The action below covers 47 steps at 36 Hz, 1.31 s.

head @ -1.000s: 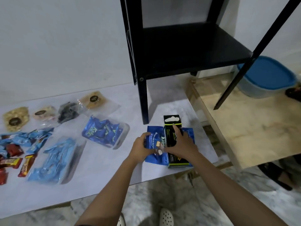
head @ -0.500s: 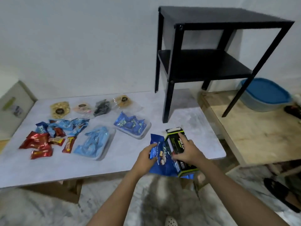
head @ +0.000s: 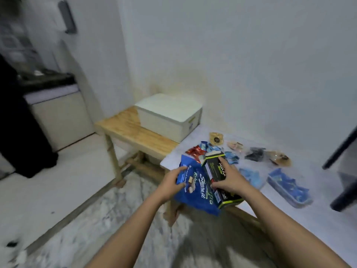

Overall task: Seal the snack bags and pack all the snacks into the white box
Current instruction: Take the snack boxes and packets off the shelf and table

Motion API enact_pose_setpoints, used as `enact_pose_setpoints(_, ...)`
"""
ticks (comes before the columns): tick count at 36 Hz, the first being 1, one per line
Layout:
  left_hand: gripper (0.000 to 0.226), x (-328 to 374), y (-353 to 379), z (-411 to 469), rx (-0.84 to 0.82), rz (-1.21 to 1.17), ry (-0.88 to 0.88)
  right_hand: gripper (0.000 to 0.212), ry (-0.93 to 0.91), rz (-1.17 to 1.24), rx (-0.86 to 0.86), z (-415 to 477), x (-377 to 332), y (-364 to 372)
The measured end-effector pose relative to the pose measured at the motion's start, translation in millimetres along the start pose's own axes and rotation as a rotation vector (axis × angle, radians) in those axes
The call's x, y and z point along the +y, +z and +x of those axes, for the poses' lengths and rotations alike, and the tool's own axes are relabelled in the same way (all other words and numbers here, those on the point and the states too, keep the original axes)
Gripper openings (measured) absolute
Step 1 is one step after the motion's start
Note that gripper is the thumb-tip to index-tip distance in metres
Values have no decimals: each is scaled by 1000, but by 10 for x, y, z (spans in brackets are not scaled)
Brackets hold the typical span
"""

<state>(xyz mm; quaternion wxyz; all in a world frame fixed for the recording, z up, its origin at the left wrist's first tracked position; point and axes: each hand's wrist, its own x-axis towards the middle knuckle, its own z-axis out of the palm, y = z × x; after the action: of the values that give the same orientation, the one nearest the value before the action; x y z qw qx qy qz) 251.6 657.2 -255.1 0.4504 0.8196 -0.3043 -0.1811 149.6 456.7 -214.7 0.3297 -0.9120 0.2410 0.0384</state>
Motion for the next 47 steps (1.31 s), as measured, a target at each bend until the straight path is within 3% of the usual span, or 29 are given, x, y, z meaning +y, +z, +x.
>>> enact_pose_setpoints(12,55,-1529,-2133,-1740,573,-99,-416,109,-493,-172,-390,601,-2740,1995)
enact_pose_setpoints(22,54,-2709,-2657,-3073,911,-169,-802,109,-681,-301,-752,513,-4105,3984)
enact_pose_setpoints(28,54,-3571,-2219,-3652,990,-307,-1060,107,-646,-375,-975,338,-3983,5270)
enact_pose_setpoints(34,46,-4576,-1598,-3944,969,-347,-1275,93,-559,-503,-1175,181,-3219,6620)
enact_pose_setpoints(40,52,-6090,-759,-4138,925,-444,-1468,87,-471,-663,-1256,252,-2211,8257)
enact_pose_setpoints(47,55,-6707,-760,-4092,927,-414,-1467,77,-430,-610,-1229,346,-1998,8857)
